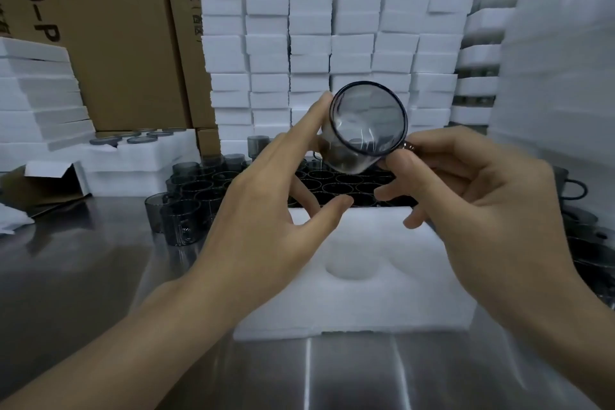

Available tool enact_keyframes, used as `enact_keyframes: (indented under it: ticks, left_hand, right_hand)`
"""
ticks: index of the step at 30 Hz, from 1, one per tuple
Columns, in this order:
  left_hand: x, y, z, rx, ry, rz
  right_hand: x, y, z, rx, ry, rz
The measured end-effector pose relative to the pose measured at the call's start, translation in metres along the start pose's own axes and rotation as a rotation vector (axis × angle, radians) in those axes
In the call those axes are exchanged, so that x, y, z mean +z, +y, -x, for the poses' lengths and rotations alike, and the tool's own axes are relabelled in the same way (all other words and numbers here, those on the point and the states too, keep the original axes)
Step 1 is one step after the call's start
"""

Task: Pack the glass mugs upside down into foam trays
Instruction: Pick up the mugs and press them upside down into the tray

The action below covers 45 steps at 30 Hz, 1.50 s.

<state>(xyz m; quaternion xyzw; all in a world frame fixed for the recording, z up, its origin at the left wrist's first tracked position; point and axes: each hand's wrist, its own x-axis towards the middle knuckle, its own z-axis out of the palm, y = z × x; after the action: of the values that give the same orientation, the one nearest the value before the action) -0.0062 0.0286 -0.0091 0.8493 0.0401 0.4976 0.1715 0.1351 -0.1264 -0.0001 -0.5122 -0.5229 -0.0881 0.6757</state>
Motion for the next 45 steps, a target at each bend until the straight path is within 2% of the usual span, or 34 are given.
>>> enact_keyframes:
  ticks: [10,17,21,37,45]
  left_hand:
    - [0.001,0.005,-0.001,0.042,0.059,0.068]
    - [-0.003,0.014,-0.002,0.021,0.185,0.143]
    - [-0.004,0.020,-0.001,0.069,0.233,0.089]
    - [0.004,0.019,0.004,-0.007,0.192,0.161]
    - [0.005,0.016,0.003,0.020,0.187,0.126]
  right_hand:
    - [0.001,-0.006,-0.008,0.391,0.034,-0.363]
    - [0.001,-0.012,-0.009,0.295,-0.097,-0.365]
    - [0.002,-0.016,-0.009,0.255,-0.076,-0.349]
    - [0.002,-0.014,-0.007,0.364,-0.049,-0.374]
    - [0.003,-0.013,-0.005,0.367,-0.056,-0.335]
